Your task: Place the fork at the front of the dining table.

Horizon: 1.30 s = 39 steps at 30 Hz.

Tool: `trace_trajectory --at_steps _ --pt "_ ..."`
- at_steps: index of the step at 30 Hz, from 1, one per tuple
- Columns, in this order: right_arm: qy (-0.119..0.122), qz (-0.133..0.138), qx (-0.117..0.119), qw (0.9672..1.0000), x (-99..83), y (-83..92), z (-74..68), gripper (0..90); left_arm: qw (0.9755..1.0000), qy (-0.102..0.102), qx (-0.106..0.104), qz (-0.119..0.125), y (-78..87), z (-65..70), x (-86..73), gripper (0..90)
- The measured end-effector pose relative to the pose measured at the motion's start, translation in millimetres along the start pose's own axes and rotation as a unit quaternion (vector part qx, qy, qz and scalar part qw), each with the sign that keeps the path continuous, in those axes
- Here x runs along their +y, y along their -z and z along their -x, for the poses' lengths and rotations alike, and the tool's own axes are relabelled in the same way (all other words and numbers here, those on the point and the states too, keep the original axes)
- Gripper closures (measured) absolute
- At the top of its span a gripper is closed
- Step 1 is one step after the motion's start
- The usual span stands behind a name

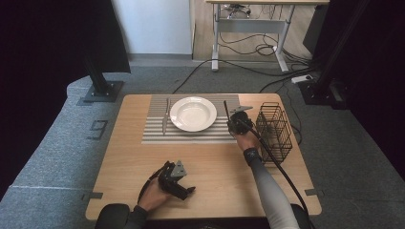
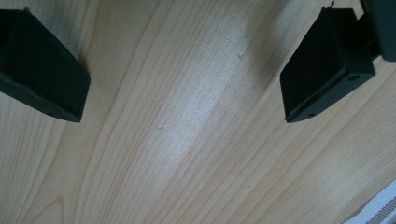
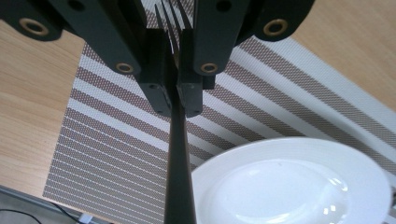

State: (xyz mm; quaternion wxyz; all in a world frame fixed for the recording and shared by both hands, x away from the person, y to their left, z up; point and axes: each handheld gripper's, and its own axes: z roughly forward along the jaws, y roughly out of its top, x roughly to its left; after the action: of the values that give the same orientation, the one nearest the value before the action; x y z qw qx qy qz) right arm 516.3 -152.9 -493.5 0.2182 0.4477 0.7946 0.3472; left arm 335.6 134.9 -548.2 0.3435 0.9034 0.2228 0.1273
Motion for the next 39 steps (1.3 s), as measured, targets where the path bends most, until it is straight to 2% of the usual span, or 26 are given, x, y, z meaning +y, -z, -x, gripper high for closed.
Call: trace_trajectory --at_steps 2,6,11,18,24,29,39 --pt "-0.003 0.000 -0.002 1.0000 0.1 -4.5 2.8 84.6 1.0000 0.000 -0.002 0.000 0.0 0.0 0.0 1.8" --pt "-0.024 0.006 0.002 0.9997 1.1 -10.6 9.2 84.6 1.0000 -0.002 -0.006 0.000 -0.3 0.5 0.3 2.1" --pt "-0.027 0.003 -0.009 0.9996 1.0 -17.3 14.5 84.8 0.9999 -0.002 -0.011 -0.001 -0.5 0.8 0.6 2.4" --pt "-0.045 -0.007 -0.017 0.9988 -3.5 -29.5 22.1 85.3 0.9999 0.000 -0.014 -0.002 -0.6 0.5 0.6 3.1" --pt "-0.035 -0.024 -0.028 0.9987 -4.8 -39.1 20.3 85.4 0.9999 0.000 -0.016 -0.002 -0.5 0.6 0.6 3.5" --pt "-0.042 -0.031 -0.029 0.9982 -7.0 -45.9 20.7 85.4 0.9999 0.001 -0.017 -0.002 -0.6 0.7 0.6 3.9" --pt "-0.053 -0.051 -0.046 0.9963 -11.6 -55.7 27.7 85.2 0.9998 0.002 -0.020 -0.001 -0.7 0.8 0.7 4.5"
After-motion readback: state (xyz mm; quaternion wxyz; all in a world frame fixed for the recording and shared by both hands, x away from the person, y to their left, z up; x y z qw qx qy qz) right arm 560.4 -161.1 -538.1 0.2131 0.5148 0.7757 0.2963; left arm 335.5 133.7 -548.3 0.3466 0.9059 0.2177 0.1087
